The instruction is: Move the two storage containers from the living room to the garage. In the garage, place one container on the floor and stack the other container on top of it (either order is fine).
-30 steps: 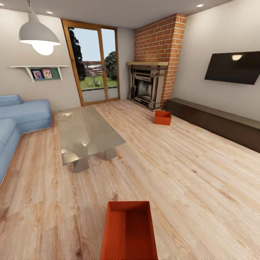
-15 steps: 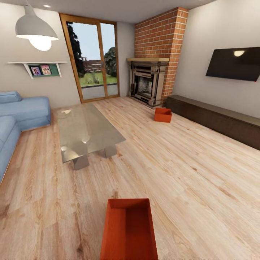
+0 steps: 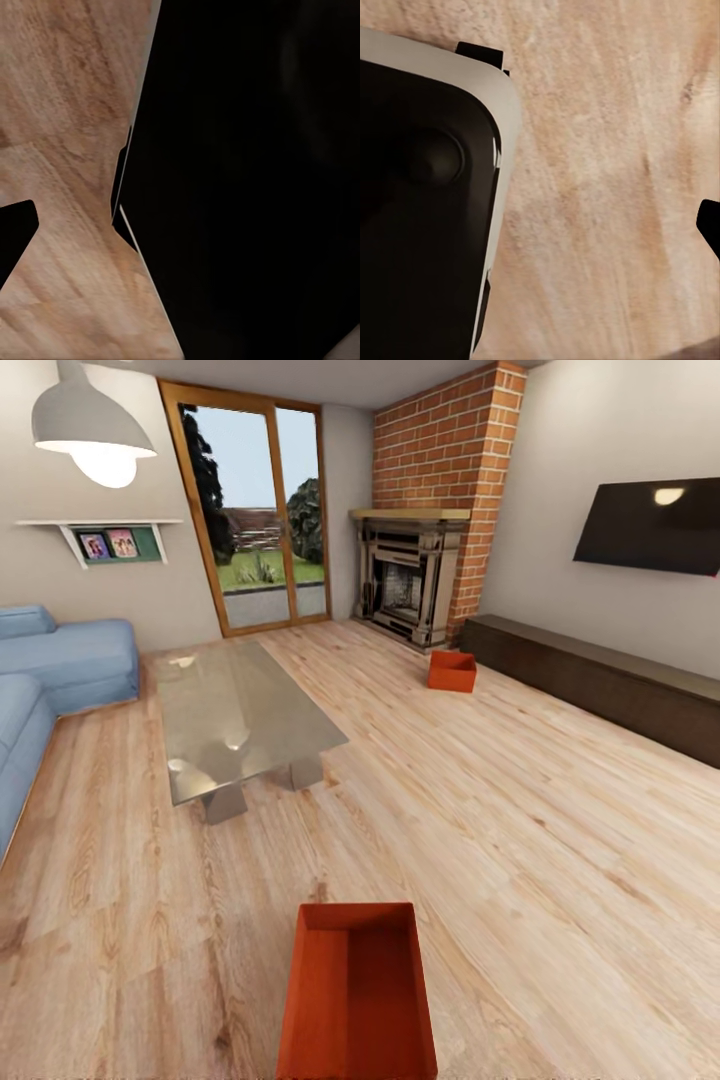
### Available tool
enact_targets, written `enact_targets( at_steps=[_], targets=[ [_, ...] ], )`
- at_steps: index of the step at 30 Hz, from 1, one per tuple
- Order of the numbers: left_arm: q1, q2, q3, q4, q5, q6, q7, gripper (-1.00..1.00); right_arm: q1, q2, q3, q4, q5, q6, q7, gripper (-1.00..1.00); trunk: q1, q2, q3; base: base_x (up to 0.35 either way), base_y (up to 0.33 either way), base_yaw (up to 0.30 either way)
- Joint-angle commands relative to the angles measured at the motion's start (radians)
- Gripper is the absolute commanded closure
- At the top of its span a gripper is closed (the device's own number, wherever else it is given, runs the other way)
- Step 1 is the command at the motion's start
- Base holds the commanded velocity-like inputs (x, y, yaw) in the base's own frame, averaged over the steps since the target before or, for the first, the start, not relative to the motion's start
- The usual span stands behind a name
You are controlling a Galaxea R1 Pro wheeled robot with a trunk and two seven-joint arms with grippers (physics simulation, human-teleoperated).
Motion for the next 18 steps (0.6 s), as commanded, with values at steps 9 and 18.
enact_targets(
  at_steps=[9,18],
  targets=[
    [0.0,0.0,0.001,-0.001,0.002,-0.002,0.001,-1.0,-0.001,-0.001,0.008,0.003,-0.006,-0.006,-0.002,-1.0,0.0,0.0,-0.015,0.0,0.0,0.0],
    [0.0,0.0,0.001,-0.001,0.003,-0.002,0.001,-1.0,-0.001,-0.001,0.008,0.003,-0.006,-0.006,-0.002,-1.0,0.0,0.0,-0.03,0.0,0.0,0.0]
  ],
)
